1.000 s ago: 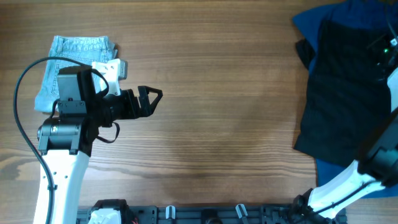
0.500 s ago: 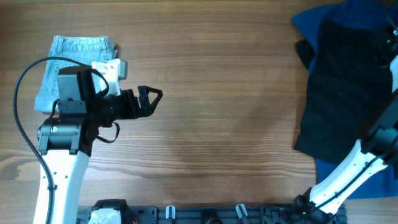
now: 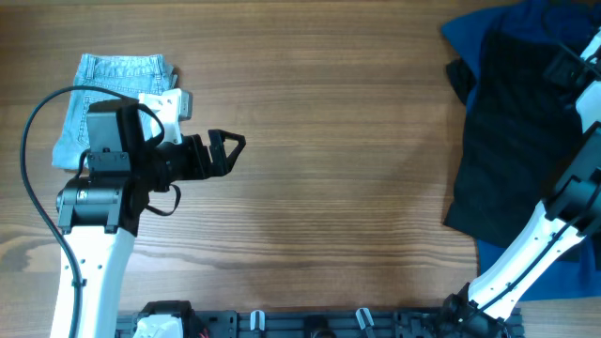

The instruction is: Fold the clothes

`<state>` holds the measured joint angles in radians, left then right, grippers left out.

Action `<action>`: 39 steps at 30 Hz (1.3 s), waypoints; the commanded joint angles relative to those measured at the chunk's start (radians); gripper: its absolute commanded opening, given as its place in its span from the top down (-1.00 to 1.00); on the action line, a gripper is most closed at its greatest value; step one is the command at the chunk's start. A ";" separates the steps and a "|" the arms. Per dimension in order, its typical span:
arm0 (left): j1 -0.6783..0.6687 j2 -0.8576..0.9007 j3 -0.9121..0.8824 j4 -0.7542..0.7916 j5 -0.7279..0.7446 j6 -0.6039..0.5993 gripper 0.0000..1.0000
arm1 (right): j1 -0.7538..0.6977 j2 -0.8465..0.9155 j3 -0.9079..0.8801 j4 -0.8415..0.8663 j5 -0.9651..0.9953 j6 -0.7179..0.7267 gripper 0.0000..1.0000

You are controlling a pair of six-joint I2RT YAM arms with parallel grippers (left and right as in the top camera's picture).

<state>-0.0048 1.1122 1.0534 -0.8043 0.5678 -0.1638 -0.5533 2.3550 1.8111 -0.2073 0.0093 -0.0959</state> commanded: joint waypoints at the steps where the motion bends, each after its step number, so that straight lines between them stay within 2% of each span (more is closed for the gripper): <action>1: -0.005 -0.012 0.018 0.003 0.019 -0.028 -1.00 | -0.010 0.045 0.010 0.008 0.024 -0.059 -0.06; 4: -0.005 -0.012 0.018 0.003 0.019 -0.028 -0.99 | -0.011 0.035 0.011 0.012 0.004 0.001 0.81; 5: -0.005 -0.012 0.018 0.003 0.019 -0.028 -0.99 | -0.016 0.025 0.011 0.008 -0.026 0.040 0.91; 12: -0.005 -0.012 0.018 0.000 0.019 -0.032 -0.99 | -0.043 -0.137 0.011 -0.015 -0.364 0.096 0.91; 14: -0.005 -0.012 0.018 0.000 0.019 -0.031 -1.00 | -0.043 -0.191 0.011 -0.021 -0.496 0.096 0.91; 17: -0.005 -0.013 0.018 0.000 0.037 -0.032 -1.00 | -0.037 -0.265 0.011 -0.007 -0.842 0.097 0.91; 21: -0.005 -0.014 0.018 -0.001 0.053 -0.032 -1.00 | 0.020 -0.340 0.011 -0.049 -1.012 0.100 0.91; 29: -0.004 -0.104 0.018 -0.024 0.032 -0.024 -1.00 | 0.328 -0.452 0.011 -0.195 -1.020 0.097 0.91; 39: -0.005 -0.301 0.018 -0.116 -0.158 -0.023 -0.99 | 0.766 -0.534 0.011 -0.243 -0.968 0.076 0.91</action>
<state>-0.0048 0.8360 1.0542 -0.9005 0.4915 -0.1860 0.1207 1.9160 1.8088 -0.4492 -0.9451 0.0029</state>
